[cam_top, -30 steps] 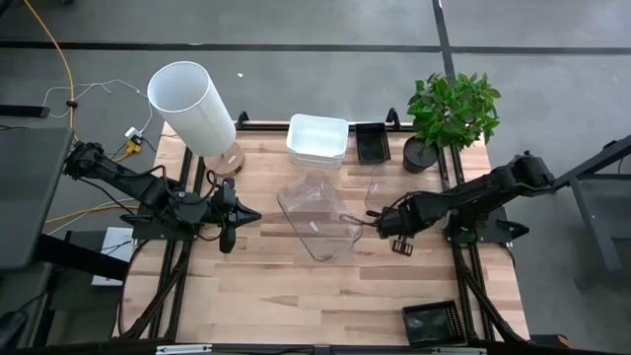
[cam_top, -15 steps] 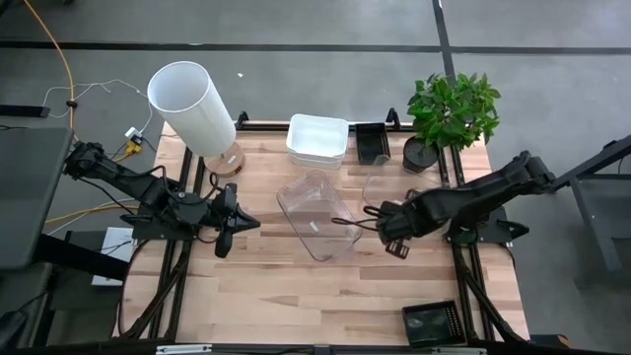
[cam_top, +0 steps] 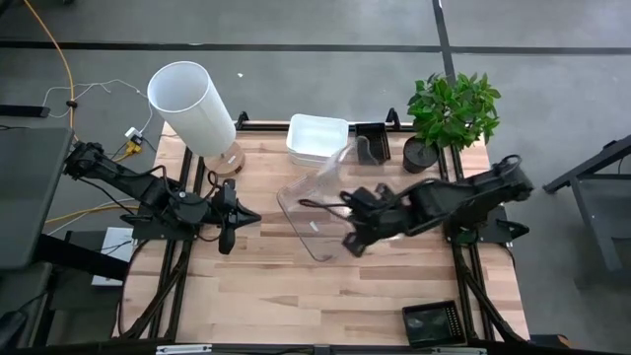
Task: Stack baskets by color
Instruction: Stack the right transparent bin on top of the left transparent bins
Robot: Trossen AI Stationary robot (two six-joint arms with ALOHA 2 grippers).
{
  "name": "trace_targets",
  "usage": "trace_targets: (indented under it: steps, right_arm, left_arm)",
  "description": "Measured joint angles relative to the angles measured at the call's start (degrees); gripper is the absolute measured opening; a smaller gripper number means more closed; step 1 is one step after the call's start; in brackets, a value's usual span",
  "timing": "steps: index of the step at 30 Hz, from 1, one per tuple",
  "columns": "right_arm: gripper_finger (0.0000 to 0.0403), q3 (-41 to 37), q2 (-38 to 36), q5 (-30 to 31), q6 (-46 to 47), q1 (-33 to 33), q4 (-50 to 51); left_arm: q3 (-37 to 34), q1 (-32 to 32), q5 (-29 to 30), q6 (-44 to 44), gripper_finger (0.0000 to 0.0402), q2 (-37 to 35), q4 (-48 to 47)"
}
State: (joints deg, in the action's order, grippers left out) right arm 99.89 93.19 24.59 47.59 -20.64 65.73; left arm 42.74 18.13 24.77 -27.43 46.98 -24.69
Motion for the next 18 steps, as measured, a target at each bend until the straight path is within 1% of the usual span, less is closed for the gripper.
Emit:
trace_targets:
  steps: [5, 8, 11, 13, 14, 18]
  right_arm:
    - [0.0000, 16.27, 11.56, 0.99, -0.24, 0.45, 1.86]
    - [0.0000, 25.49, 17.37, 2.27, -0.38, 1.43, 6.18]
    - [0.0000, 32.31, 22.12, 3.51, 0.55, 3.09, 10.19]
    - [0.0000, 35.17, 24.78, 3.36, 1.98, 4.12, 11.92]
    - [0.0000, 35.15, 25.45, 2.63, 2.55, 4.52, 11.65]
    - [0.0000, 30.79, 25.95, -2.57, 6.43, 5.63, 11.19]
  left_arm:
    - [0.00, 0.00, 0.09, 0.20, 0.0000, 0.00, 0.00]
    - [0.00, 0.00, 0.54, 1.04, 0.0000, 0.00, 0.02]
    - [0.00, 0.03, 2.30, 1.13, 0.0000, 0.00, 0.04]
    - [0.00, 0.02, 3.21, 1.15, 0.0000, 0.00, 0.02]
    - [0.00, 0.02, 3.38, 1.15, 0.0000, 0.00, 0.03]
    - [0.00, 0.02, 3.81, 1.15, 0.0000, 0.00, -0.31]
